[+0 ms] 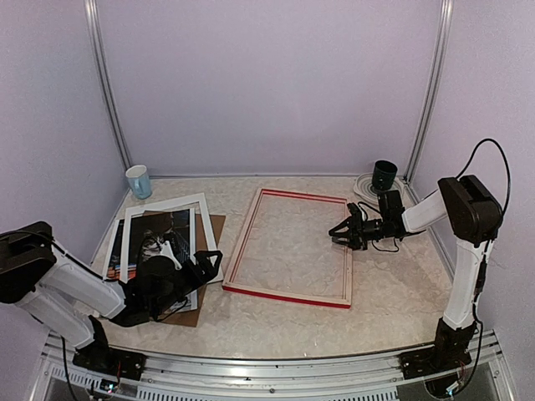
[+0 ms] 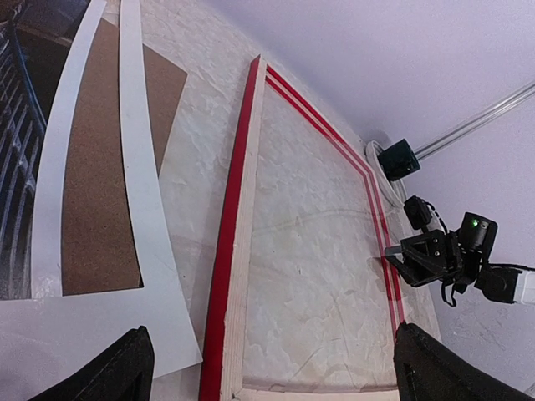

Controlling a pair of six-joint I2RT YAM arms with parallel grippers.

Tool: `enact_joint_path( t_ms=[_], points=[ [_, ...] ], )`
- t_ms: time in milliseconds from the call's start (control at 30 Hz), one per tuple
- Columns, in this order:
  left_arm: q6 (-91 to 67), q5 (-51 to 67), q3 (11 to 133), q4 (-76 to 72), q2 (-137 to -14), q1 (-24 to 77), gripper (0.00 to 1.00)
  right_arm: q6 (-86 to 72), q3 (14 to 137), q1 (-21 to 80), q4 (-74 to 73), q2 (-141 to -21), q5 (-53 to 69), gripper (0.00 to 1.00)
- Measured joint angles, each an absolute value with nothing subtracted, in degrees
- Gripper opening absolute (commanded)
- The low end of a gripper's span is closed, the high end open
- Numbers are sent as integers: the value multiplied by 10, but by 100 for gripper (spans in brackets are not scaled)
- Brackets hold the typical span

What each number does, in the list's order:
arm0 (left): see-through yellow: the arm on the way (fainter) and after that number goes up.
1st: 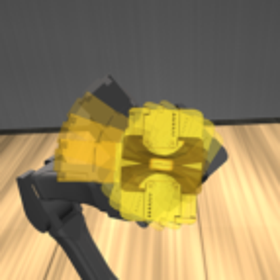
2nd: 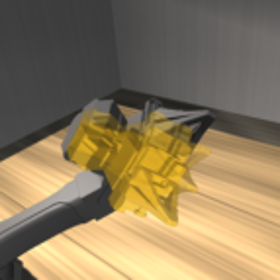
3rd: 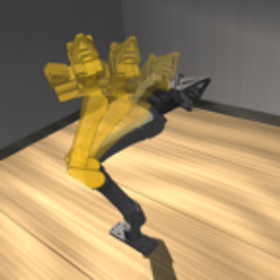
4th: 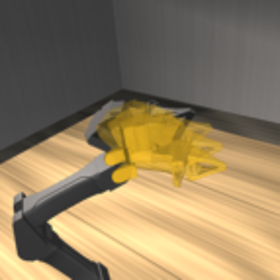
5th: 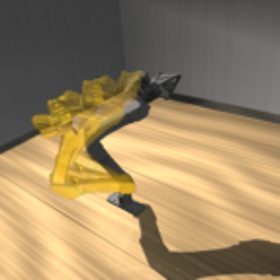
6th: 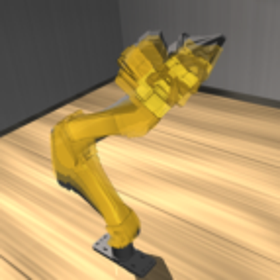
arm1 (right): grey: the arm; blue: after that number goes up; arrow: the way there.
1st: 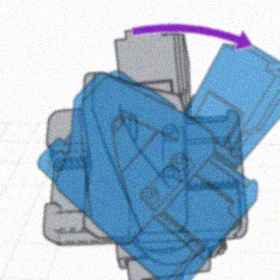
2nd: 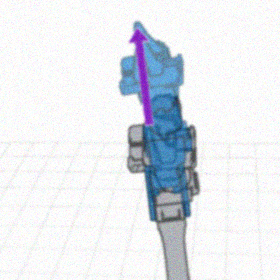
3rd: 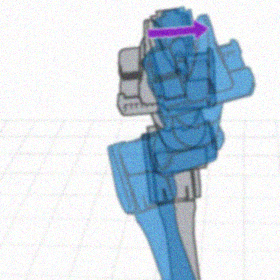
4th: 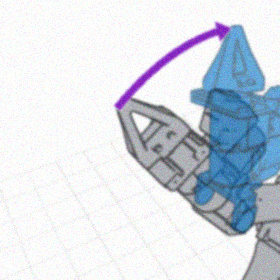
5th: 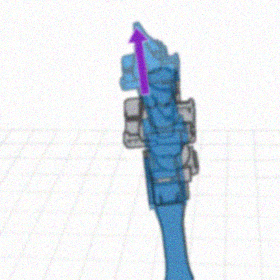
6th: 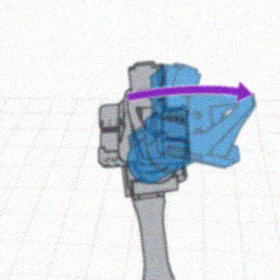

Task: Put the photo into the frame
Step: Place the glass panel at the frame body.

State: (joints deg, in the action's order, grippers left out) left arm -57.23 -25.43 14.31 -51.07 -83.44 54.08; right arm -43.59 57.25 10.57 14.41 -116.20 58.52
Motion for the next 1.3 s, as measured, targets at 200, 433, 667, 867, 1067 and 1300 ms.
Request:
enact_joint_path(
  t_ms=[200, 433, 667, 867, 1067, 1300],
  points=[
    [-572, -254, 143, -512, -834, 541, 99, -417, 573, 106, 108, -1143, 564, 41],
    [-573, -254, 143, -519, -838, 541, 99, -394, 575, 106, 63, -1115, 529, 44],
    [-573, -254, 143, -519, -838, 541, 99, -365, 577, 106, 13, -1104, 488, 48],
    [-573, -252, 143, -519, -839, 541, 99, -335, 579, 106, -37, -1077, 441, 50],
    [-572, -246, 146, -520, -847, 541, 99, -306, 582, 106, -81, -1045, 381, 52],
    [-572, -243, 155, -522, -853, 541, 99, -290, 586, 106, -105, -1034, 349, 52]
  ],
)
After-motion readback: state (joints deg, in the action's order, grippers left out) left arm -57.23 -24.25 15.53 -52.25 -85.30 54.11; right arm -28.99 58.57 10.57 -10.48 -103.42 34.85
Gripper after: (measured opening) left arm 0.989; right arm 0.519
